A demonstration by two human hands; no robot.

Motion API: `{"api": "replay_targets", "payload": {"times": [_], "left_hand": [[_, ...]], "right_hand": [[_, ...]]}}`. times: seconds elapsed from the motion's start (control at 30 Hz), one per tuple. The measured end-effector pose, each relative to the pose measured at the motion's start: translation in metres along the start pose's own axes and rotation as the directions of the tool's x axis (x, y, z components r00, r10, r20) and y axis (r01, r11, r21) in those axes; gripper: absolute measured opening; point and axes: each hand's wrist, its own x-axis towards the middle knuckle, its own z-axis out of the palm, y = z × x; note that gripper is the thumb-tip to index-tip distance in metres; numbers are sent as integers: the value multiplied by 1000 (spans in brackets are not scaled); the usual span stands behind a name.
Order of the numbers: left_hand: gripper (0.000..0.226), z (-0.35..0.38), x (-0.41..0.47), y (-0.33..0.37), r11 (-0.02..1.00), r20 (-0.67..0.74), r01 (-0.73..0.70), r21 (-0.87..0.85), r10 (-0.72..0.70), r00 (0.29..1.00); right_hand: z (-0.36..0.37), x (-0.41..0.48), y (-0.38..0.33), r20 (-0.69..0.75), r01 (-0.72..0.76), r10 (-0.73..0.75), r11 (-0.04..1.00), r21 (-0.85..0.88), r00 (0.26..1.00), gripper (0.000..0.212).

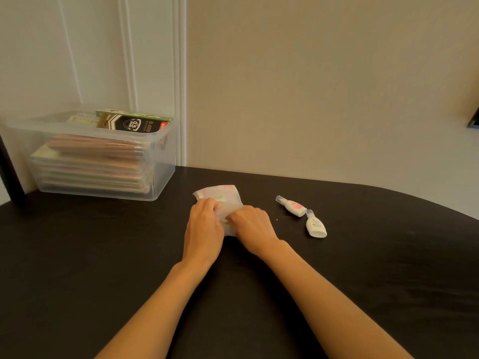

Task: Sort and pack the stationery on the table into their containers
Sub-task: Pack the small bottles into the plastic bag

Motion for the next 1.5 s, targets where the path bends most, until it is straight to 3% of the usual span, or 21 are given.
{"api": "replay_targets", "payload": {"times": [0.13,0.27,0.37,0.43,0.53,0.63,0.77,0.9,1.0,1.07,1.17,1.3,1.43,1.5], "left_hand": [[12,0,1,-4,992,42,83,91,-88,995],[49,7,3,2,982,40,108,152,-116,992],[63,13,8,5,956,-6,177,234,-180,984],[65,15,13,5,946,1,243,213,-249,968],[51,16,21,3,940,14,285,187,-293,956],[39,15,24,1,953,40,233,195,-245,969],[46,11,26,-4,972,121,192,134,-209,971],[48,9,24,-3,975,62,200,95,-206,976],[41,9,23,2,945,-51,310,101,-307,950],[32,9,26,1,918,-63,387,91,-383,922],[22,13,31,-2,909,-39,381,171,-380,924],[17,17,33,-4,934,-47,310,178,-307,951],[26,18,34,-3,948,8,225,223,-233,973],[30,18,33,-3,949,68,172,265,-197,978]], "right_hand": [[6,-14,10,-115,9,22,964,266,993,24],[9,-28,19,-336,-68,319,807,587,886,12],[14,-27,15,-181,-179,454,641,746,872,50],[16,-24,11,0,-277,408,620,734,913,56],[19,-21,9,131,-362,405,568,739,905,27],[24,-18,14,131,-356,430,498,791,893,19],[27,-14,20,96,-317,445,456,832,891,20],[31,-15,17,36,-251,373,547,799,927,22],[29,-19,12,33,-229,321,596,769,947,24],[28,-21,11,23,-207,293,616,760,956,34],[27,-22,13,20,-187,267,619,763,963,33],[27,-18,15,21,-178,274,564,807,962,29],[23,-13,17,17,-160,347,389,907,938,19],[19,-8,20,7,-150,377,351,924,926,24]]}}
